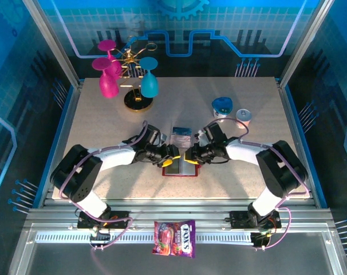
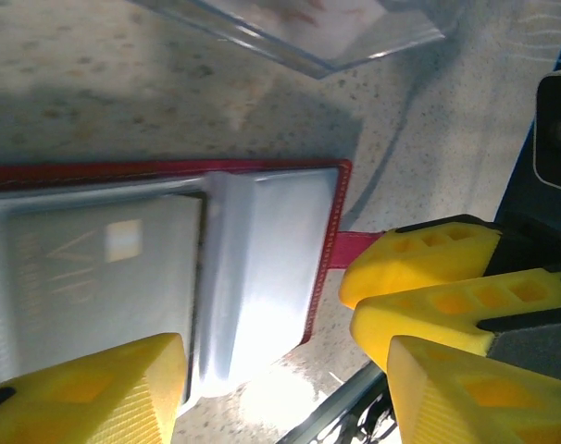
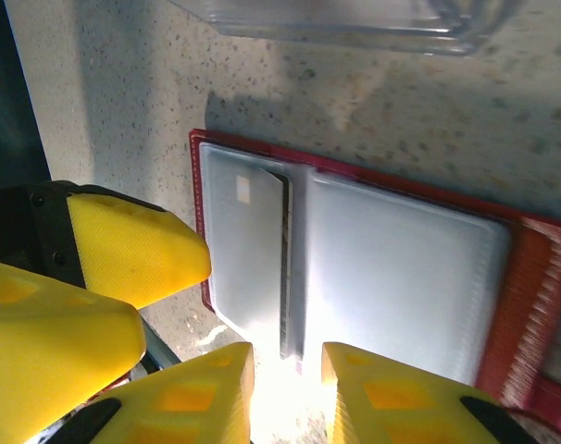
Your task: Take the credit cards out of the card holder
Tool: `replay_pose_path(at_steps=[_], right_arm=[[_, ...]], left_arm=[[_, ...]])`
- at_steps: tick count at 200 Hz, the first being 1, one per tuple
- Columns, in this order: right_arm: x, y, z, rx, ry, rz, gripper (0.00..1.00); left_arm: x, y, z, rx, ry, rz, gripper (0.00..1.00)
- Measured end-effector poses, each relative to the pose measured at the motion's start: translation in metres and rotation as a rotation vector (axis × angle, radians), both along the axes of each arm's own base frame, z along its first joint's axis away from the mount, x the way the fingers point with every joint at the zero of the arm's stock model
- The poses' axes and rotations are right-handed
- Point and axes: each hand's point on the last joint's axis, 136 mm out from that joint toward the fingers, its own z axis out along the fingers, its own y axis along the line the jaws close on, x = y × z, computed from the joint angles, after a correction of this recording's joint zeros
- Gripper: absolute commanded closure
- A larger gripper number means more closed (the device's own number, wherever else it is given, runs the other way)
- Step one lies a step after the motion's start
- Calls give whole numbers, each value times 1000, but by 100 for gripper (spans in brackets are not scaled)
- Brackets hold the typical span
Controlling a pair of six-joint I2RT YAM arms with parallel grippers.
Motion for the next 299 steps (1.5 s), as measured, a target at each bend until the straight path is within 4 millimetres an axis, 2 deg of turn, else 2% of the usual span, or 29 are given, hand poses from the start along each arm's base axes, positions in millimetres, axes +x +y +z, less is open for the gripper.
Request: replay_pose_path(at_steps=[34,59,101,143,299], right_arm=[[0,19,-2,-7,6,43,74],[2,32,4,-12,-5,68,74],[1,36,-1,-49,3,74,74],[-6,30,-16,-111,40,74,75],[-8,38,-27,-151,64,110,73]], left_arm=[[-7,14,-6,12,11,26,54],[-11,18,-13,19,23,30,59],[-12,19,-16,13,18,34,75],[-9,19,-22,11,16,35,78],[-14,22,-28,23,30,34,80]])
